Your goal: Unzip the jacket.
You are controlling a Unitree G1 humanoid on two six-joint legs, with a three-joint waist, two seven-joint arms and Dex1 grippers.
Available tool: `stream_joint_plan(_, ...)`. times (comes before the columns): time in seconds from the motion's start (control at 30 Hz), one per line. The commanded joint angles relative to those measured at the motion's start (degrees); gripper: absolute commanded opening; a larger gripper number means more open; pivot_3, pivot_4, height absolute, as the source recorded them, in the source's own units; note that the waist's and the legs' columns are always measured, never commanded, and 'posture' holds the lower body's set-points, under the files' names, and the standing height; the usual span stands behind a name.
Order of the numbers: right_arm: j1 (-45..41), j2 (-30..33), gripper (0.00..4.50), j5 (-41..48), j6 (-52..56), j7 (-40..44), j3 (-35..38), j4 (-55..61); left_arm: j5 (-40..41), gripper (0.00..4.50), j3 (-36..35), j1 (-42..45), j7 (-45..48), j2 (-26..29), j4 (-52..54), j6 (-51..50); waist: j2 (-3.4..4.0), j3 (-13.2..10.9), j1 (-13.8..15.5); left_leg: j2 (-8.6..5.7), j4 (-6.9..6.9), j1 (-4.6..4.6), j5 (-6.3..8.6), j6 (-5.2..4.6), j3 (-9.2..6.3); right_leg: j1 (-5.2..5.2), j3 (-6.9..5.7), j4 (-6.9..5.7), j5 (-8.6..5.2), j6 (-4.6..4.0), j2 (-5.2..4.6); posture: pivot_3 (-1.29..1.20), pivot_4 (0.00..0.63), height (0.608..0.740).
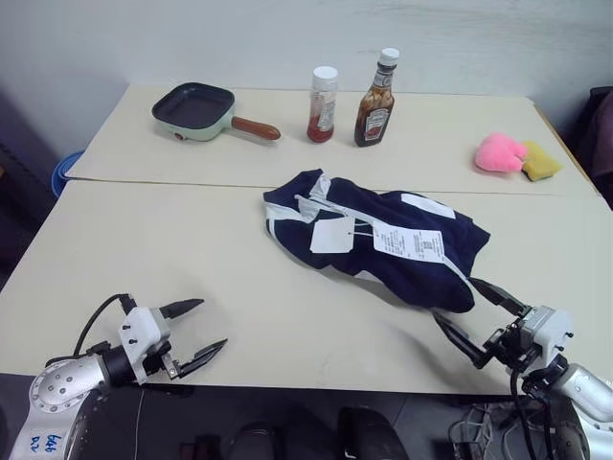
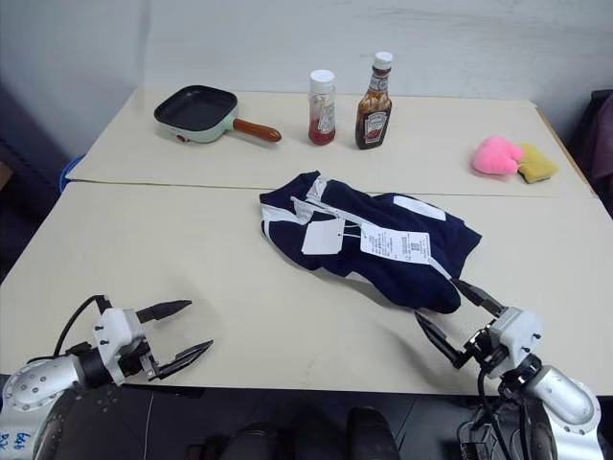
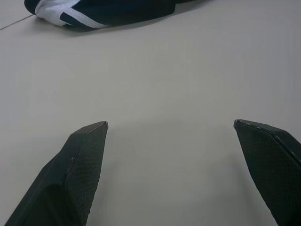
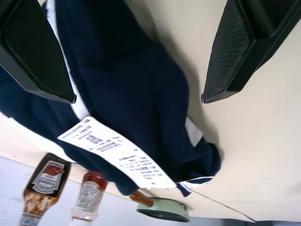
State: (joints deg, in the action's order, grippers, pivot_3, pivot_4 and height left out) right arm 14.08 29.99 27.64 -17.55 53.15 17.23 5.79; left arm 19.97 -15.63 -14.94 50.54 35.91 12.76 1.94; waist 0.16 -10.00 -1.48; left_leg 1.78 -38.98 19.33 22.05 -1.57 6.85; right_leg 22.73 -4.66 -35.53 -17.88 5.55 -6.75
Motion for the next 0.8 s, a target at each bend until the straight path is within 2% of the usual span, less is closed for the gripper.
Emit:
stream_joint_plan(0.03, 1.31, 0.69, 4.47, 1.27, -0.66, 1.75, 0.81, 1.43, 0.58, 4.5, -1.23, -0.31, -0.25, 0.34, 1.51, 0.87, 0.0, 0.0, 0.0, 0.0, 0.0, -0.01, 0.0, 0.01, 0.0, 0.0, 0.0, -0.01, 0.0, 0.0, 0.0, 0.0, 0.15, 0.74)
stream_joint_plan(0.17, 2.84, 0.68, 4.47, 1.52, -0.65, 2.92, 1.19, 1.59, 4.64, 4.5, -0.34, 0.51, 4.2, 2.57, 1.46, -3.07, 0.0, 0.0, 0.03, 0.0, 0.0, -0.01, -0.02, 0.03, 0.0, 0.0, -0.01, -0.02, 0.0, 0.0, 0.01, 0.0, 0.15, 0.74)
stream_joint_plan(0.33, 3.68, 0.44, 4.47, 1.18, -1.24, 3.67, 0.77, 2.69, 7.59, 4.5, -0.82, 2.9, 5.53, 2.57, 1.09, -4.23, 0.0, 0.0, -0.01, 0.01, -0.03, -0.05, -0.03, 0.05, 0.0, -0.04, 0.01, -0.04, 0.0, 0.0, 0.0, 0.0, 0.15, 0.74)
stream_joint_plan(0.6, 5.6, -0.71, 4.47, 0.33, -2.72, 3.24, -0.05, 5.42, 7.15, 4.5, -0.46, 4.53, 7.86, 2.72, -0.18, -2.48, 0.0, 0.0, 0.0, 0.0, -0.03, -0.05, -0.03, 0.07, 0.0, -0.04, 0.0, -0.05, 0.0, 0.0, 0.02, 0.0, 0.15, 0.74)
stream_joint_plan(0.8, 4.15, -2.99, 4.47, 4.07, 1.7, -1.98, -0.88, 13.56, 7.87, 4.5, 2.25, 12.18, 6.18, 2.43, -0.87, -7.54, 0.01, 0.0, 0.05, 0.01, -0.03, -0.06, -0.09, 0.14, -0.01, -0.03, 0.0, -0.12, 0.0, 0.0, 0.02, 0.0, 0.15, 0.74)
